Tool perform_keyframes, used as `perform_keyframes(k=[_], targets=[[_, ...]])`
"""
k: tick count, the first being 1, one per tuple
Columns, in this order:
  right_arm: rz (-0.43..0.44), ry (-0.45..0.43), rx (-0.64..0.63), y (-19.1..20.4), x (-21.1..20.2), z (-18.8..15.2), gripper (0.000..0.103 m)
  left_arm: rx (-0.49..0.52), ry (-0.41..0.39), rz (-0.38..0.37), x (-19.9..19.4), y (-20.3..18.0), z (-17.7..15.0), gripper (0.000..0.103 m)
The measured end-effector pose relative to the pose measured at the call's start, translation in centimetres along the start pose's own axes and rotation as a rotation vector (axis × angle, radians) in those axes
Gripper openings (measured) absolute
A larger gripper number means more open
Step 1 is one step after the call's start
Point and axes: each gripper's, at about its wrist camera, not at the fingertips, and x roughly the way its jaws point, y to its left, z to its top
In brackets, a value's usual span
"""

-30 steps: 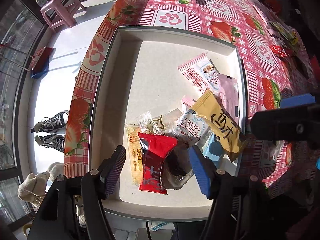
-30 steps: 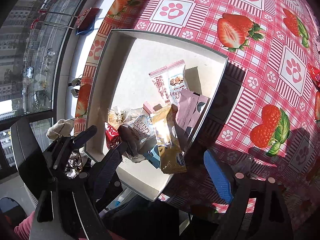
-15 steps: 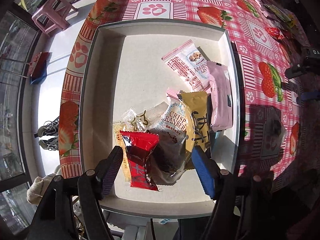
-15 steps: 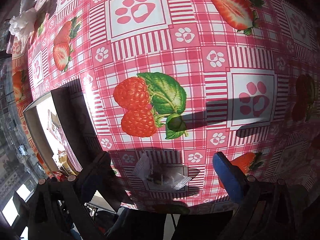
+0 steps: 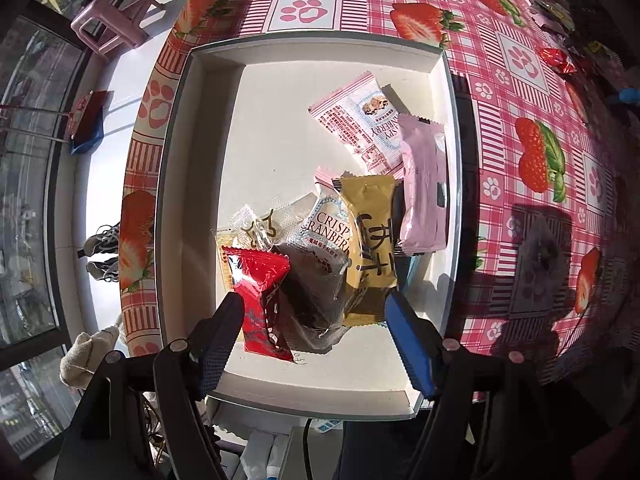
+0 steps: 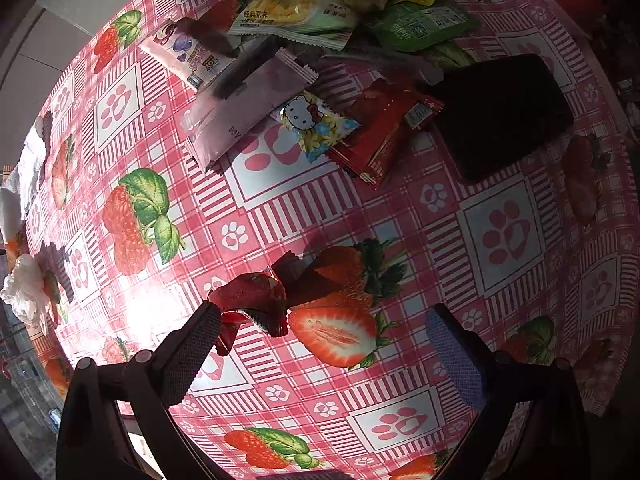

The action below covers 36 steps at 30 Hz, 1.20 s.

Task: Organize snacks
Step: 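Grasp the red foil candy with right tool while left tool grasps the clear candy bag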

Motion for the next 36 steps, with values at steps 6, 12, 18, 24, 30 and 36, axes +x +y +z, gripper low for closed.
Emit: perform_keyframes(k=[6, 12, 18, 24, 30, 36], targets=[[-0.135, 0.078, -0.162, 1.7, 4.2, -0.2, 0.102, 0.056, 0.035, -0.008, 0.4, -2.6, -0.2, 0.076], [-0.098, 0.182, -0.255, -0.9, 5.9, -7.7, 0.103, 0.15, 0.004, -0.024, -0.3, -5.8, 1.9, 0.076], [0.03, 0.186, -0.094, -3.7, 4.5, -9.4, 0.103, 0.204, -0.005, -0.034, -0.7, -7.6, 2.8, 0.076], [0.033, 0.128, -0.503, 2.7, 3.0, -12.2, 0.103, 0.199, -0.009, -0.036, -0.8, -7.6, 1.9, 0.076], [-0.125, 0.114, -0.968, 9.0, 4.8, -16.8, 0.103, 0.165, -0.007, -0.035, -0.7, -6.5, 1.2, 0.076], [-0.153, 0.129, -0.982, 11.9, 7.7, -19.7, 0.102, 0.176, -0.005, -0.036, -1.0, -6.3, 0.0, 0.076]])
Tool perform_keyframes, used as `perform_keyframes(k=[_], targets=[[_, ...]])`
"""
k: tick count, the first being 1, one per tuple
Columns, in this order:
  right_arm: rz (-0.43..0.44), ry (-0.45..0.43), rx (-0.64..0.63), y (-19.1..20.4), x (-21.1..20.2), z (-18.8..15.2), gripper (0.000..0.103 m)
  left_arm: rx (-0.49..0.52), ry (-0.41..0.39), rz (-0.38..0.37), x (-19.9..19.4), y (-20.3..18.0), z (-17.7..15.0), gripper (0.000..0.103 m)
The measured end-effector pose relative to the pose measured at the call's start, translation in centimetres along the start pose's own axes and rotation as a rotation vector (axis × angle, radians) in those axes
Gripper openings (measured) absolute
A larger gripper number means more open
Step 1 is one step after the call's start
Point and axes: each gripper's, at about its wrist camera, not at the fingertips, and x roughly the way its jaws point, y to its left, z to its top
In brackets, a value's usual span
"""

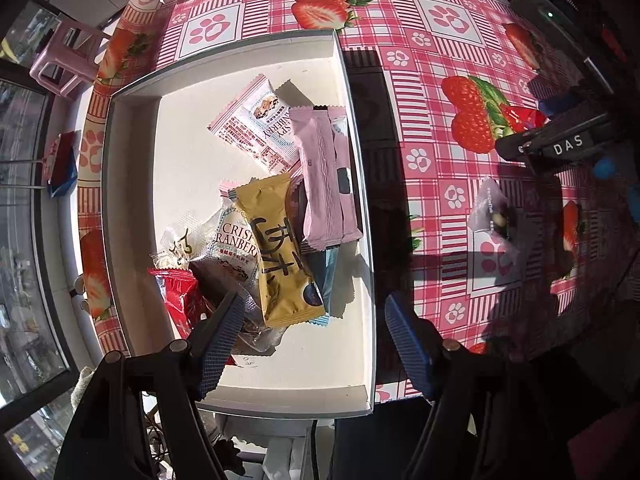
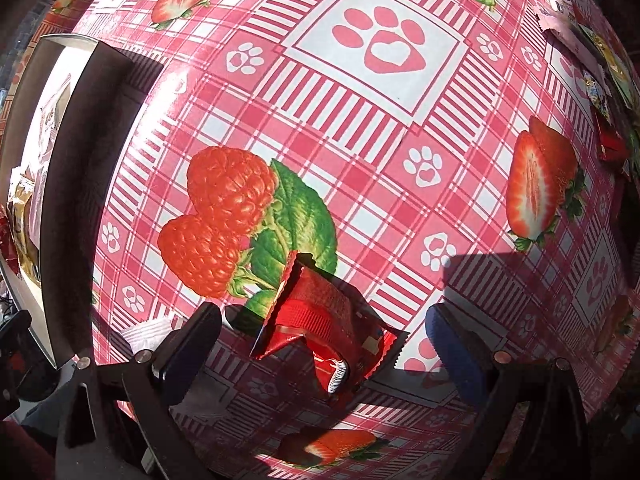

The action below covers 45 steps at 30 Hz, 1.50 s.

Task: Organize snacks
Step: 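Grasp the red foil candy with right tool while left tool grasps the clear candy bag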

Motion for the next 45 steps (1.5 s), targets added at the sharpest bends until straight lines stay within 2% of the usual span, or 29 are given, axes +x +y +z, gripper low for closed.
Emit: perform_keyframes(k=[2, 4, 5, 7, 11, 15, 18, 23, 25, 29, 32, 35, 38, 41, 42, 45], targets=[[0.021, -0.01, 0.026, 0.0, 0.1, 0.3, 0.092, 0.006, -0.008, -0.007, -0.2, -0.1, -0.5, 0.076], [-0.004, -0.03, 0.042, -0.5, -0.6, 1.0, 0.062, 0.016, -0.014, -0.019, -0.4, -0.5, -0.6, 0.076], [-0.006, -0.041, 0.055, -0.8, -0.8, 0.9, 0.054, 0.024, -0.015, -0.026, -0.6, -0.8, -0.5, 0.076], [0.015, -0.056, 0.099, -3.2, -1.0, 0.1, 0.027, 0.05, -0.018, -0.049, -1.1, -1.6, 0.0, 0.076], [0.069, -0.067, 0.222, -6.1, -0.9, -1.4, 0.028, 0.12, -0.002, -0.139, -1.8, -4.4, 1.3, 0.078], [0.123, -0.052, 0.324, -8.0, -0.1, -4.8, 0.028, 0.147, 0.072, -0.25, -0.8, -7.9, 2.8, 0.079], [0.146, -0.043, 0.382, -8.8, 0.7, -7.6, 0.028, 0.055, 0.147, -0.305, 1.1, -9.6, 4.3, 0.079], [0.185, -0.059, 0.466, -9.7, 1.6, -10.7, 0.028, -0.188, 0.233, -0.351, 4.0, -10.1, 5.7, 0.079], [0.194, -0.071, 0.487, -9.9, 1.8, -11.4, 0.028, -0.231, 0.245, -0.32, 4.8, -10.6, 5.8, 0.079], [0.209, -0.085, 0.514, -9.9, 1.4, -13.4, 0.028, -0.248, 0.241, -0.228, 5.5, -11.9, 5.6, 0.08], [0.234, -0.091, 0.529, -10.8, 0.7, -14.7, 0.029, -0.204, 0.223, -0.147, 5.5, -14.9, 6.2, 0.08], [0.262, -0.086, 0.538, -11.8, 0.3, -15.3, 0.03, -0.12, 0.196, -0.081, 5.2, -16.8, 6.0, 0.08], [0.241, -0.084, 0.527, -12.9, -0.7, -15.9, 0.03, -0.055, 0.17, -0.07, 4.5, -18.6, 5.9, 0.073], [0.197, -0.087, 0.509, -12.2, -0.7, -14.9, 0.03, -0.007, 0.142, -0.079, 3.1, -19.7, 5.4, 0.047], [0.195, -0.091, 0.514, -12.1, -0.8, -14.9, 0.03, 0.002, 0.132, -0.105, 2.7, -19.5, 5.4, 0.03], [0.245, -0.11, 0.567, -12.9, -0.8, -15.4, 0.029, -0.019, 0.132, -0.2, 2.1, -18.2, 5.0, 0.03]])
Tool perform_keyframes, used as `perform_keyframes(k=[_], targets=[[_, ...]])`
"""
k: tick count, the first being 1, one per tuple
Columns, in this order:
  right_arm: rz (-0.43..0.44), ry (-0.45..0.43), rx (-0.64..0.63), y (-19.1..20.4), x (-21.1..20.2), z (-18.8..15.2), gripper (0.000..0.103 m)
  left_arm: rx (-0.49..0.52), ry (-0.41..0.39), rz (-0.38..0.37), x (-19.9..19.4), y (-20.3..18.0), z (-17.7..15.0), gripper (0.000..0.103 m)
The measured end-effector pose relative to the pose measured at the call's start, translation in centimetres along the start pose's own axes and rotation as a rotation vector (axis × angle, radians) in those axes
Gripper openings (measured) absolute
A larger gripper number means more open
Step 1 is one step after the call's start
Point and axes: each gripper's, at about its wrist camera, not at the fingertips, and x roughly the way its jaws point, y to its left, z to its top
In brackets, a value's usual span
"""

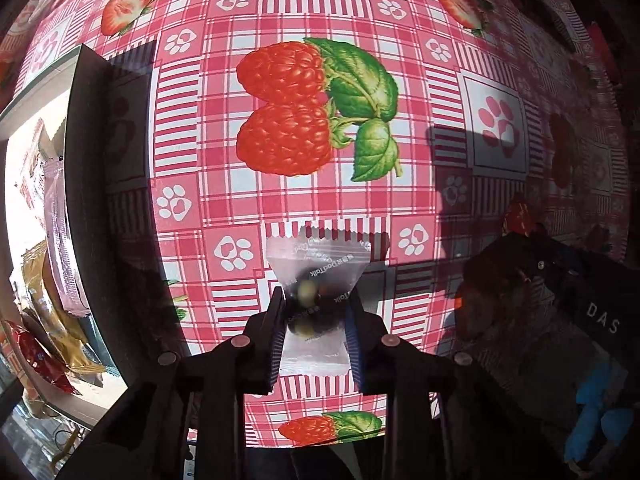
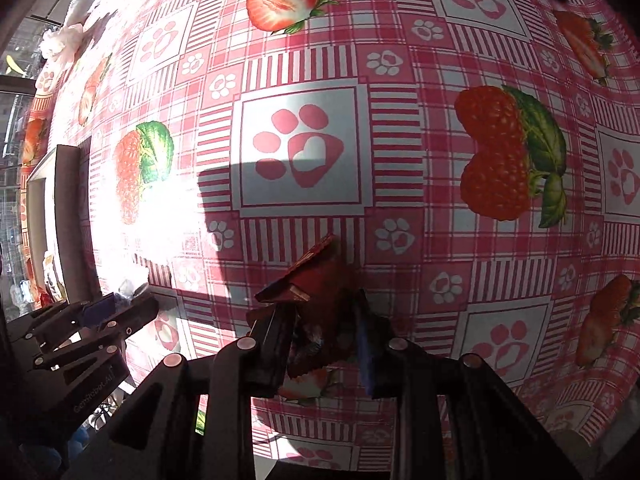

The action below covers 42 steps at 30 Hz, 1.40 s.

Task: Organize snacks
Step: 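Grasp the red foil candy with right tool while left tool grasps the clear candy bag, then lower the clear candy bag into the tray with left tool while right tool drops the red candy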

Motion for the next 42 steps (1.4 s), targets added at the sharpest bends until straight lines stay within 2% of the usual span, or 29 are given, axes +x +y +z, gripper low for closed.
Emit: perform_keyframes(k=[3, 6, 11, 12, 14, 17, 25, 30, 36, 42], targets=[[0.041, -0.006, 0.039, -1.1, -0.7, -0.5, 0.029, 0.006, -0.034, -0.049, -1.7, 1.0, -0.6, 0.03], [0.065, -0.014, 0.047, -1.8, -1.6, -1.0, 0.029, 0.024, -0.077, -0.062, -3.6, 1.5, -1.3, 0.03], [0.101, -0.004, 0.055, -1.7, -2.4, -2.1, 0.029, 0.054, -0.148, -0.021, -6.8, 2.0, -1.9, 0.03], [0.101, -0.001, 0.05, -1.4, -2.4, -2.3, 0.029, 0.06, -0.164, -0.01, -7.1, 3.5, -1.6, 0.03], [0.1, 0.003, 0.033, -0.7, -2.5, -2.5, 0.029, 0.06, -0.194, 0.001, -8.1, 4.2, -1.9, 0.03], [0.097, 0.009, -0.003, 0.7, -2.8, -2.9, 0.029, 0.048, -0.235, 0.002, -9.3, 7.9, -2.4, 0.03], [0.109, 0.018, -0.131, 6.2, -2.9, -2.4, 0.029, -0.039, -0.284, 0.031, -10.0, 13.7, -3.3, 0.03], [0.116, 0.02, -0.236, 11.1, -3.7, -1.8, 0.029, -0.113, -0.31, 0.058, -10.7, 17.7, -4.0, 0.03], [0.129, 0.026, -0.386, 17.8, -4.4, -1.5, 0.029, -0.171, -0.296, 0.09, -10.3, 22.9, -5.7, 0.03], [0.157, 0.04, -0.491, 24.1, -4.9, -1.2, 0.029, -0.202, -0.269, 0.09, -9.1, 25.5, -7.0, 0.03]])
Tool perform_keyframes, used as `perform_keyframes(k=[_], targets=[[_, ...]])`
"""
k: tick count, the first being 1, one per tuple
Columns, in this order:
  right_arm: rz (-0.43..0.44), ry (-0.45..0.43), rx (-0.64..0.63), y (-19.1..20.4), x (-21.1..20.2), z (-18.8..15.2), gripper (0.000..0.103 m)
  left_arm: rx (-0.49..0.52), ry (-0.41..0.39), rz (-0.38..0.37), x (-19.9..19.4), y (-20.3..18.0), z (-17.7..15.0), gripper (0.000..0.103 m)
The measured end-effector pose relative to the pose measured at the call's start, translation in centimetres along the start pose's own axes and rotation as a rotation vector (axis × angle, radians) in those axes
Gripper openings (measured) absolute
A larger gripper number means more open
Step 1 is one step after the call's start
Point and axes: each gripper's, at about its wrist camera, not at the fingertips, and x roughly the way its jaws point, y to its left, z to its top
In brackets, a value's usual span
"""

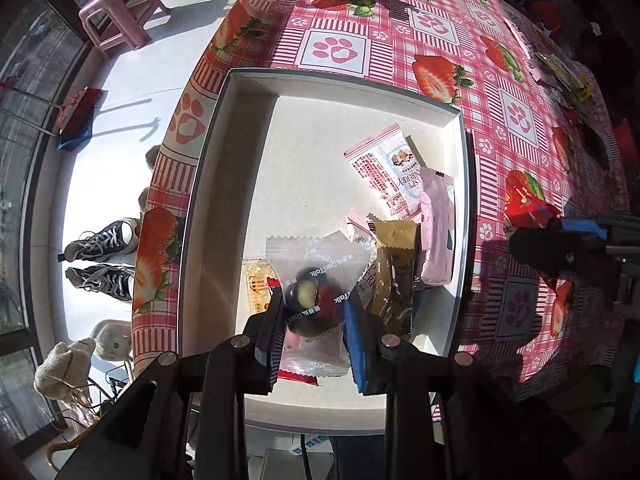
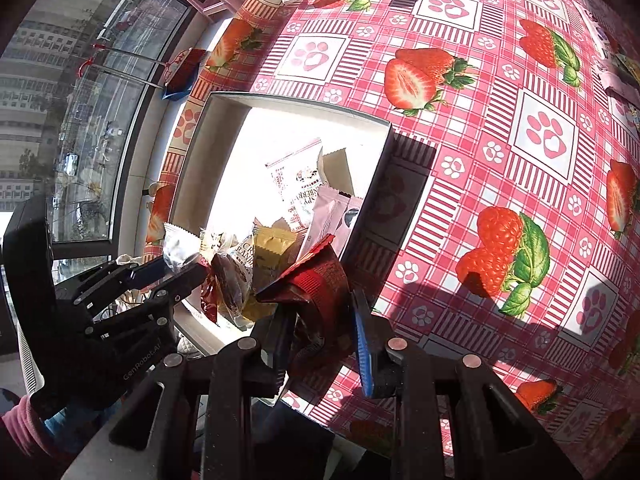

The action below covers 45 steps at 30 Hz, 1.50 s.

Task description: Organize snacks

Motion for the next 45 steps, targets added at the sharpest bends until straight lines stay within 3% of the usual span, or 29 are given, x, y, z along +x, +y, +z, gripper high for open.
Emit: perform_keyframes(k=[2, 3, 5, 6, 7, 9, 13, 17, 21, 27, 30, 34, 39, 41, 45], targets=[[0.004, 0.012, -0.017, 1.6, 0.4, 1.1, 0.029, -0.012, -0.007, -0.007, -0.1, 0.3, -0.1, 0.032], [0.003, 0.017, -0.023, 2.3, 0.6, 1.6, 0.029, -0.016, -0.013, -0.006, -0.2, 0.4, -0.1, 0.038], [-0.001, 0.037, -0.032, 3.7, 1.3, 2.4, 0.03, -0.022, -0.03, -0.005, -0.6, 0.5, -0.2, 0.061], [-0.009, 0.047, -0.035, 4.2, 1.6, 2.6, 0.036, -0.024, -0.039, -0.004, -0.8, 0.5, -0.2, 0.077], [-0.021, 0.058, -0.036, 4.6, 1.9, 2.7, 0.065, -0.023, -0.043, 0.0, -0.9, 0.5, -0.2, 0.085], [-0.059, 0.056, -0.042, 5.3, 1.8, 2.8, 0.093, -0.026, -0.04, 0.014, -1.1, 0.7, -0.2, 0.086], [-0.108, 0.049, -0.032, 5.7, 1.5, 2.9, 0.093, -0.043, -0.053, 0.027, -1.5, 1.3, -0.4, 0.087], [-0.169, 0.033, -0.034, 5.6, 0.3, 3.1, 0.103, -0.075, -0.176, 0.115, -4.4, 1.8, -1.0, 0.087], [-0.189, 0.015, -0.072, 6.3, -0.8, 3.0, 0.103, -0.144, -0.219, 0.057, -7.1, 3.5, -1.2, 0.087], [-0.257, -0.023, -0.093, 7.2, -2.0, 2.8, 0.103, -0.171, -0.288, 0.072, -9.7, 4.2, -1.8, 0.087], [-0.268, -0.018, -0.09, 7.2, -1.9, 2.7, 0.103, -0.17, -0.279, 0.057, -10.0, 3.9, -1.9, 0.097], [-0.25, 0.006, -0.068, 6.7, -1.5, 2.7, 0.103, -0.161, -0.263, 0.047, -9.5, 3.4, -2.1, 0.097], [-0.271, 0.009, -0.102, 7.4, -1.7, 2.5, 0.103, -0.128, -0.337, 0.074, -11.2, 2.7, -2.7, 0.098], [-0.283, -0.002, -0.126, 8.0, -1.9, 2.5, 0.103, -0.111, -0.313, 0.114, -11.2, 2.4, -2.5, 0.098], [-0.296, 0.001, -0.164, 8.8, -1.5, 2.2, 0.103, -0.135, -0.255, 0.094, -10.2, 2.3, -2.6, 0.098]])
